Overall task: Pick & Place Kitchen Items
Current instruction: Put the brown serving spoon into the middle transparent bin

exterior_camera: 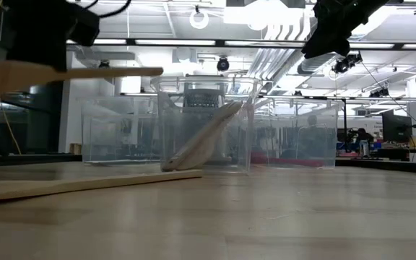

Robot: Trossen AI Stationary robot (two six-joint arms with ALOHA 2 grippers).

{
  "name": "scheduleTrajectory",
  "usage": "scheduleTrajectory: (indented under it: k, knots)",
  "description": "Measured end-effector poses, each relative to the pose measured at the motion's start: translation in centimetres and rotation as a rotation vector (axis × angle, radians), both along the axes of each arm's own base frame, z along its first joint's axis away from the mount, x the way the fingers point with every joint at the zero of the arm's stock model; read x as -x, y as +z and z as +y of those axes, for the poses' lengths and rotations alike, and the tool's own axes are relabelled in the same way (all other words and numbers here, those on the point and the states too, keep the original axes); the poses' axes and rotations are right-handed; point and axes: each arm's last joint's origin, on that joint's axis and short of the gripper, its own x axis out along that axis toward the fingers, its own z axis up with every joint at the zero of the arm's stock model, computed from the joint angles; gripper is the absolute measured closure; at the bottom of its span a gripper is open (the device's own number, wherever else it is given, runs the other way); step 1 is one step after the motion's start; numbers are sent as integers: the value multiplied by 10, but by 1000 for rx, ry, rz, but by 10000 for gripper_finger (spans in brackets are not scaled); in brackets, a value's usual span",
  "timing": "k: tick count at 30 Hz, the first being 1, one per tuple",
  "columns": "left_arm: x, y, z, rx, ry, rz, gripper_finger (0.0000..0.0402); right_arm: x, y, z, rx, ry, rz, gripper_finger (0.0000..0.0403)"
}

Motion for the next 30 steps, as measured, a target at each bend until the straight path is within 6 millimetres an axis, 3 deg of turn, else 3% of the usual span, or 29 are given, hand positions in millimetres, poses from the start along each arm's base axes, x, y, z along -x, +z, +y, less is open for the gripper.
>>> scheduleTrajectory:
  k: [13,30]
  knots:
    - [6,35,3,21,-15,-349,306,-3,4,1,-21,73,-79,272]
    - [-1,69,8,-225,45,-730,306,-15,13,3,-74,340,-256,272]
